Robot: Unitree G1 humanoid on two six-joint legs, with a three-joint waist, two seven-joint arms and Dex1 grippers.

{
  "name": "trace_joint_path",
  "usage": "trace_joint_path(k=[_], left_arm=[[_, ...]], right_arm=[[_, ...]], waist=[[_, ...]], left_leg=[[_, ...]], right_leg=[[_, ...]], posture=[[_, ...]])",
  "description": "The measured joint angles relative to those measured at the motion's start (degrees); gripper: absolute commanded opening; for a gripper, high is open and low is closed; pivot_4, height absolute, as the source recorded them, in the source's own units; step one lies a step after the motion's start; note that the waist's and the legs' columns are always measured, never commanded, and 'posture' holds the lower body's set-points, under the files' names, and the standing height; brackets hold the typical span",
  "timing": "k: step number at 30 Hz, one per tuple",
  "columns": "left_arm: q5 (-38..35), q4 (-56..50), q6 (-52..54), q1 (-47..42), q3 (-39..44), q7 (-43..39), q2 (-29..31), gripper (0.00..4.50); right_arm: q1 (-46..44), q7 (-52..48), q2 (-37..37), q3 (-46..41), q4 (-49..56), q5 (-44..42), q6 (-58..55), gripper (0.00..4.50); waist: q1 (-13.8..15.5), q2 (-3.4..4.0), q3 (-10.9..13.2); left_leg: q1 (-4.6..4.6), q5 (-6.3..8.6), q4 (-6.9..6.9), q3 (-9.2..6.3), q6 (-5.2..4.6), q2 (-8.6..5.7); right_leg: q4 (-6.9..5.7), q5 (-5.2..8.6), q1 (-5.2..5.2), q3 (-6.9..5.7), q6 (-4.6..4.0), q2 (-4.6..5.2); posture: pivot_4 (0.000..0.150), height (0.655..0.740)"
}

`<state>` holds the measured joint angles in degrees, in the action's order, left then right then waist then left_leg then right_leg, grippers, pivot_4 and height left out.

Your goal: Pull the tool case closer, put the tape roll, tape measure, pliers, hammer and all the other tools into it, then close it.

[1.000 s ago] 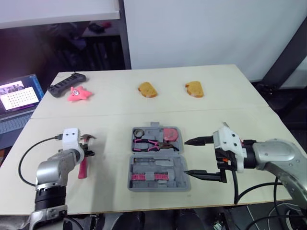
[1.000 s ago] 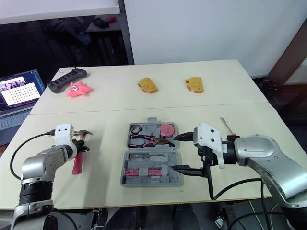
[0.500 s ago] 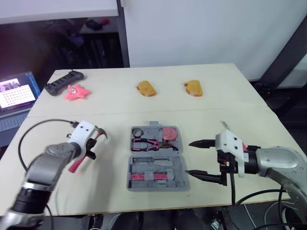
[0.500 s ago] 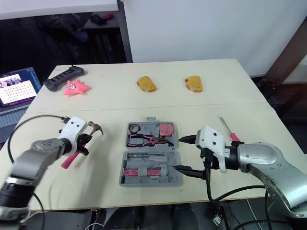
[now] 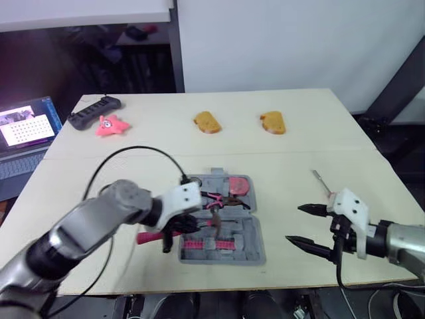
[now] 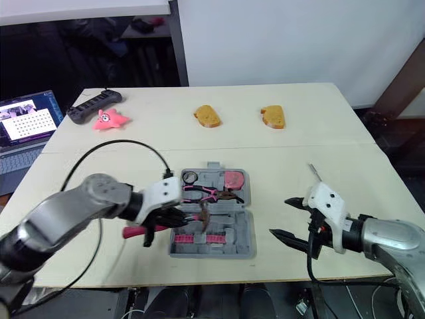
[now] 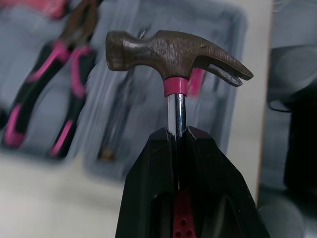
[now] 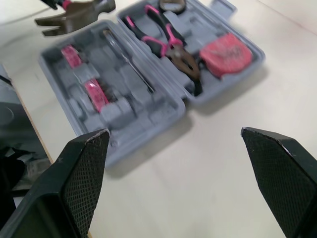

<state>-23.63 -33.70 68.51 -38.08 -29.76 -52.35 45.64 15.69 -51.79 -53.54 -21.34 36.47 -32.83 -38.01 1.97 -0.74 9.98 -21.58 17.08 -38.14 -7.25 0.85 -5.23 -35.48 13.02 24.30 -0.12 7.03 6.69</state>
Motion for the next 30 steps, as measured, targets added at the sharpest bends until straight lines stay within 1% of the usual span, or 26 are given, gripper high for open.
trace_joint_path(k=[4, 8, 10, 13, 17, 24, 27, 30], left_arm=[[5.42, 2.61, -0.5, -8.84, -11.4, 0.17, -1.06, 0.02], [9.8, 8.63, -2.0, -12.57, -19.44, 1.16, -8.01, 0.02], [10.58, 9.93, -2.21, -12.89, -21.57, 1.3, -10.06, 0.02], [11.06, 12.78, -1.76, -14.18, -22.76, 1.87, -13.96, 0.02], [11.93, 16.27, -1.83, -14.77, -23.29, 2.25, -17.02, 0.02], [14.7, 23.1, -4.82, -15.71, -25.7, 2.33, -20.7, 0.02], [15.72, 25.43, -6.52, -15.74, -25.93, 1.9, -22.25, 0.02], [16.42, 26.45, -7.24, -15.74, -26.48, 1.28, -22.48, 0.02]], right_arm=[[1.86, -0.24, 0.03, -0.87, 0.79, 0.15, 0.42, 4.5], [2.44, -0.19, -0.06, -1.19, 2.66, 0.28, 0.54, 4.5], [2.6, -0.22, -0.17, -1.39, 2.94, 0.28, 0.39, 4.5], [2.47, -0.32, -0.79, -1.36, 3.14, 0.33, -0.33, 4.5], [0.7, -0.39, -1.62, 0.93, 3.49, 0.6, -0.4, 4.5], [-3.07, -0.16, -1.7, 3.32, 3.63, 0.53, -0.99, 4.5], [-3.09, 0.21, -1.69, 3.65, 3.88, 0.53, -1.64, 4.5], [-2.74, 0.46, -1.67, 3.84, 4.4, 0.51, -1.83, 4.5]], waist=[[-0.11, 0.01, 0.01], [0.23, -0.03, 0.02], [0.19, -0.04, 0.03], [0.2, -0.04, 0.03], [0.15, -0.02, 0.02], [0.29, -0.03, 0.03], [0.27, -0.04, 0.03], [0.13, -0.03, 0.03]], left_leg=[[0.03, 0.0, 0.01, 0.06, 0.0, 0.01], [0.01, 0.01, -0.03, 0.06, -0.04, -0.01], [0.01, 0.02, -0.02, 0.06, -0.05, -0.01], [0.01, 0.01, -0.03, 0.05, -0.04, 0.0], [0.04, 0.01, -0.03, 0.07, -0.04, 0.01], [0.02, 0.01, -0.05, 0.06, -0.04, -0.02], [0.01, 0.01, -0.05, 0.05, -0.04, -0.02], [0.03, 0.01, -0.05, 0.06, -0.04, -0.02]], right_leg=[[0.0, 0.0, 0.0, 0.02, 0.01, 0.0], [0.03, 0.0, -0.03, 0.03, 0.02, 0.01], [0.03, 0.0, -0.02, 0.04, 0.02, 0.01], [0.01, 0.01, -0.02, 0.04, 0.02, 0.01], [-0.01, 0.01, -0.02, 0.05, 0.02, 0.0], [0.0, 0.01, -0.03, 0.05, 0.03, 0.03], [0.0, 0.01, -0.03, 0.05, 0.03, 0.03], [-0.02, 0.01, -0.02, 0.05, 0.04, 0.03]], posture=[[0.15, 0.7219], [0.15, 0.7219], [0.15, 0.7219], [0.15, 0.7219], [0.15, 0.7219], [0.15, 0.7219], [0.15, 0.7219], [0.15, 0.7219]])
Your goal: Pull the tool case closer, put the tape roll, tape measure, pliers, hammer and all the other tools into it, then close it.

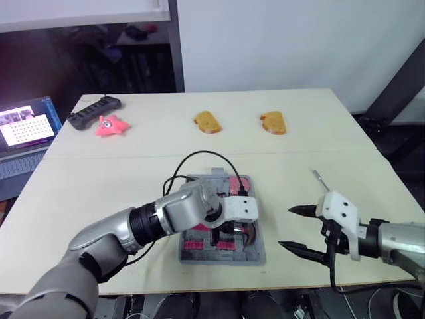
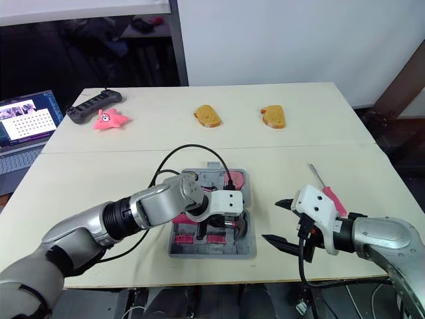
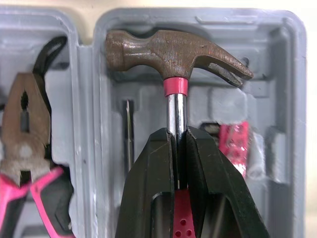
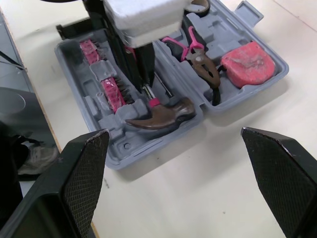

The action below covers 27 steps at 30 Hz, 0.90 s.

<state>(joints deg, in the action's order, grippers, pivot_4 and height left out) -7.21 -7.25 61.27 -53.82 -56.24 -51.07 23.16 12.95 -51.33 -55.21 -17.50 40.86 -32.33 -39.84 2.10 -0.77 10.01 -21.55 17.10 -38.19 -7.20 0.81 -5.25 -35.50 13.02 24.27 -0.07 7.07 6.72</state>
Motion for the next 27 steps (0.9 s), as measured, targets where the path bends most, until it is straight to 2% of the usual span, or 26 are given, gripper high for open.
trace_joint_path(k=[9, 18, 27], left_arm=[[0.56, 0.6, -1.05, 1.37, 0.46, -1.87, -0.02, 0.02], [0.28, 6.97, -4.71, 1.38, 3.04, -6.77, -1.26, 0.02], [1.67, 8.71, -8.19, 1.4, 3.41, -9.8, -0.75, 0.02]], right_arm=[[1.9, 1.04, 0.19, -0.06, 1.87, -0.48, -0.95, 4.5], [1.73, 1.91, 0.2, 0.36, 1.9, -0.47, -0.96, 4.5], [1.26, 2.41, 0.2, 0.4, 1.9, -0.46, -0.99, 4.5]], waist=[[0.09, 0.01, -0.01], [0.1, 0.02, -0.02], [0.03, 0.02, -0.02]], left_leg=[[0.01, 0.0, -0.01, -0.02, 0.0, 0.0], [0.03, 0.0, -0.01, -0.01, 0.0, -0.01], [0.04, 0.0, -0.01, -0.01, 0.0, 0.0]], right_leg=[[-0.02, 0.0, 0.0, 0.0, 0.0, 0.0], [-0.02, 0.0, -0.04, -0.01, 0.0, 0.0], [-0.03, 0.0, -0.04, -0.01, 0.0, -0.01]], posture=[[0.15, 0.7219], [0.15, 0.7219], [0.15, 0.7219]])
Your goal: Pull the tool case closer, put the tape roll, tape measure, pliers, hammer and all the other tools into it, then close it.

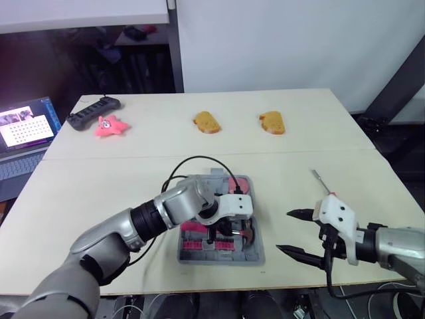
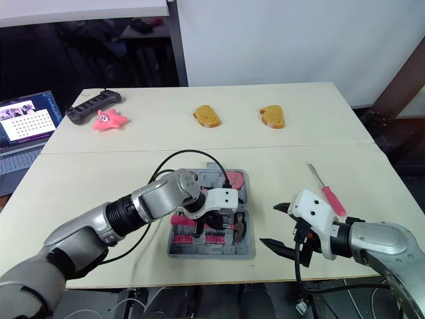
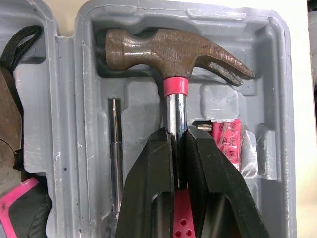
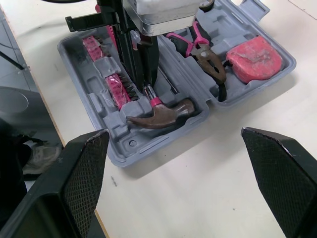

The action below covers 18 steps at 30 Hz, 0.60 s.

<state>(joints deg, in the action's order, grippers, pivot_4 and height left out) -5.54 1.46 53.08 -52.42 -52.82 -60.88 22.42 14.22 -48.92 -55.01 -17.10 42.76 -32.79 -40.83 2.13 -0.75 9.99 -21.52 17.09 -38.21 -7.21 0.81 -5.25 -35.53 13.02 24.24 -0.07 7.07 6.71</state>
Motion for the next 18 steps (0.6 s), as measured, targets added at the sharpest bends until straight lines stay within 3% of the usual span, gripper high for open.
trace_joint_path(k=[6, 13, 18], left_arm=[[0.93, -0.03, -0.15, 0.1, 0.03, -0.12, -0.27, 0.02], [1.26, -1.95, -1.15, 1.12, 0.02, -0.89, -0.49, 3.12], [2.18, -5.28, -0.44, 1.21, 3.8, 1.35, 2.34, 3.12]], right_arm=[[0.02, 0.17, 0.0, 0.36, 0.0, -0.02, -0.04, 4.5], [0.1, 0.1, 0.0, 0.36, 0.0, -0.04, -0.03, 4.5], [0.16, 0.07, 0.0, 0.37, 0.01, -0.05, 0.0, 4.5]], waist=[[0.02, 0.0, 0.0], [0.07, 0.0, 0.0], [-0.08, 0.01, -0.01]], left_leg=[[0.0, 0.0, 0.0, 0.0, 0.0, 0.0], [0.0, -0.02, -0.05, 0.0, 0.02, -0.01], [0.02, -0.02, -0.04, 0.0, 0.01, 0.01]], right_leg=[[0.0, 0.0, 0.0, 0.0, 0.0, 0.0], [-0.01, -0.02, -0.02, 0.0, 0.01, 0.01], [-0.02, -0.02, -0.02, 0.01, 0.01, -0.01]], posture=[[0.15, 0.7219], [0.15, 0.7219], [0.15, 0.7219]])
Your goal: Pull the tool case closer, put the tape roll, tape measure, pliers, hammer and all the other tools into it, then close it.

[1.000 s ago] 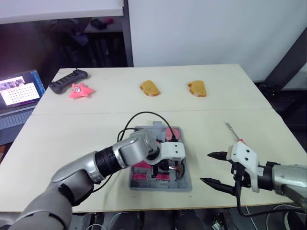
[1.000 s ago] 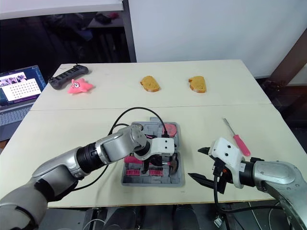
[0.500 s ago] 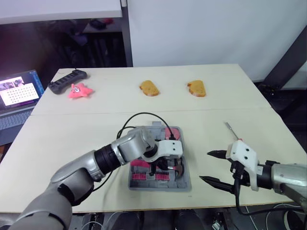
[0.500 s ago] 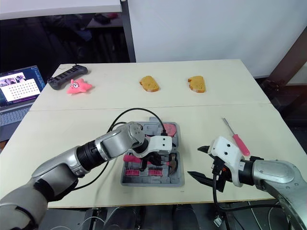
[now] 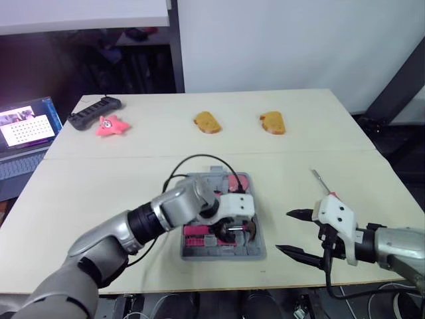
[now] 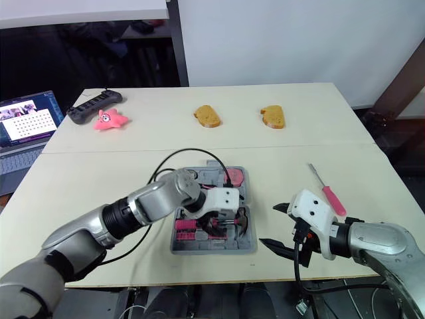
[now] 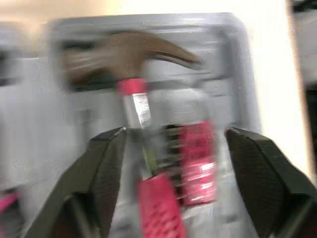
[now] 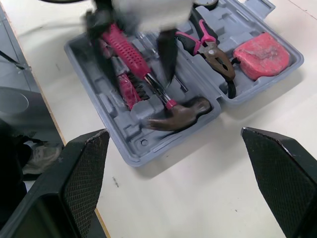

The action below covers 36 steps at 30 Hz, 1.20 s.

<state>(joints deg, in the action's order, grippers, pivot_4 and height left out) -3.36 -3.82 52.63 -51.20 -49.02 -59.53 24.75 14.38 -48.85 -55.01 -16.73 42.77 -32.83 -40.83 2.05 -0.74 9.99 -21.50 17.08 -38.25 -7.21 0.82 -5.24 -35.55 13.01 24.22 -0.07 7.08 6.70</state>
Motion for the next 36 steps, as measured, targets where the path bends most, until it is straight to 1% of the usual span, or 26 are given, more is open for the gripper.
trace_joint_path(k=[4, 8, 14, 15, 16, 17, 20, 21, 24, 28, 32, 36], left_arm=[[-0.01, -5.64, 0.86, 1.03, 4.15, 0.2, 2.89, 3.12], [-1.17, -11.52, -0.58, 5.91, 6.89, -0.1, 6.42, 3.12], [-3.48, -12.69, -11.6, 14.51, 13.95, 0.0, 7.61, 3.12], [-3.71, -12.78, -13.26, 15.74, 15.27, 0.14, 7.7, 2.59], [-4.4, -12.89, -14.57, 17.46, 17.02, 0.53, 7.52, 2.28], [-5.3, -12.88, -15.51, 19.37, 18.74, 1.02, 7.13, 1.74], [-6.13, -12.31, -18.45, 22.6, 20.38, 1.45, 6.46, 0.17], [-6.06, -11.83, -19.82, 23.27, 20.75, 1.74, 6.41, 0.07], [-6.01, -9.9, -24.03, 25.91, 21.93, 2.24, 6.18, 0.07], [-5.88, -7.9, -26.45, 28.45, 22.1, 2.07, 6.36, 0.07], [-5.87, -7.37, -26.93, 28.98, 22.46, 1.38, 6.56, 0.07], [-3.32, -3.56, -28.91, 28.98, 21.78, 1.16, 6.77, 0.07]], right_arm=[[-0.16, 0.03, 0.0, 0.09, 0.0, -0.01, -0.01, 4.5], [-0.87, 0.24, 0.06, 0.34, 0.01, -0.07, -0.07, 4.5], [-1.83, 1.07, 0.17, 0.8, 0.03, -0.13, -0.27, 4.5], [-1.79, 1.29, 0.21, 0.82, 0.1, -0.15, -0.45, 4.5], [-1.75, 1.47, 0.34, 0.82, 0.28, -0.16, -0.6, 4.5], [-1.7, 1.73, 0.53, 0.82, 0.49, -0.23, -0.82, 4.5], [-1.66, 2.36, 1.14, 0.83, 0.96, -0.65, -1.28, 4.5], [-1.65, 2.48, 1.19, 0.83, 1.02, -0.69, -1.36, 4.5], [-1.54, 2.9, 1.34, 0.83, 1.3, -0.97, -1.67, 4.5], [-0.84, 3.2, 1.39, 0.76, 2.4, -1.21, -2.11, 4.5], [-0.12, 3.25, 1.39, 0.65, 3.04, -1.29, -2.24, 4.5], [-0.12, 3.36, 1.39, 0.46, 3.16, -1.71, -2.5, 4.5]], waist=[[0.11, 0.01, 0.0], [0.02, 0.01, -0.01], [0.28, 0.01, -0.01], [0.24, 0.01, -0.01], [0.22, 0.02, -0.01], [0.19, 0.03, -0.02], [0.2, 0.02, -0.01], [0.21, 0.02, -0.01], [0.21, 0.03, -0.02], [0.21, 0.03, -0.02], [0.21, 0.03, -0.02], [0.2, 0.04, -0.02]], left_leg=[[-0.01, 0.01, 0.01, -0.01, -0.01, -0.01], [0.01, 0.01, 0.01, -0.01, -0.01, 0.0], [-0.01, 0.0, 0.0, -0.01, 0.0, -0.01], [-0.01, 0.01, 0.0, -0.01, -0.01, -0.01], [-0.01, 0.01, 0.01, -0.01, -0.01, -0.01], [0.0, 0.02, 0.01, -0.01, -0.02, -0.01], [0.0, 0.01, 0.01, -0.01, -0.01, -0.01], [0.0, 0.01, 0.01, -0.01, -0.01, -0.01], [0.0, 0.02, 0.01, 0.0, -0.02, -0.01], [0.0, 0.02, 0.02, 0.0, -0.03, -0.01], [0.0, 0.02, 0.02, 0.0, -0.03, -0.01], [0.01, 0.02, 0.02, 0.0, -0.03, -0.01]], right_leg=[[-0.02, 0.0, 0.02, 0.0, 0.0, 0.01], [-0.02, 0.0, 0.02, 0.0, 0.0, 0.01], [0.0, 0.0, 0.0, 0.0, -0.01, 0.05], [0.01, 0.0, 0.0, 0.0, -0.01, 0.05], [0.02, 0.0, 0.0, 0.0, -0.01, 0.05], [0.02, 0.0, 0.01, 0.0, -0.01, 0.05], [0.01, -0.01, 0.01, 0.0, -0.01, 0.05], [0.01, -0.01, 0.01, 0.0, -0.02, 0.05], [0.02, -0.01, 0.0, 0.0, -0.02, 0.05], [0.02, -0.01, 0.0, 0.0, -0.02, 0.05], [0.01, -0.01, 0.0, 0.0, -0.02, 0.05], [0.02, -0.01, 0.0, 0.0, -0.02, 0.04]], posture=[[0.15, 0.7219], [0.15, 0.7219], [0.15, 0.7219], [0.15, 0.7219], [0.15, 0.7219], [0.15, 0.7219], [0.15, 0.7219], [0.15, 0.7219], [0.15, 0.7219], [0.15, 0.7219], [0.15, 0.7219], [0.15, 0.7219]])
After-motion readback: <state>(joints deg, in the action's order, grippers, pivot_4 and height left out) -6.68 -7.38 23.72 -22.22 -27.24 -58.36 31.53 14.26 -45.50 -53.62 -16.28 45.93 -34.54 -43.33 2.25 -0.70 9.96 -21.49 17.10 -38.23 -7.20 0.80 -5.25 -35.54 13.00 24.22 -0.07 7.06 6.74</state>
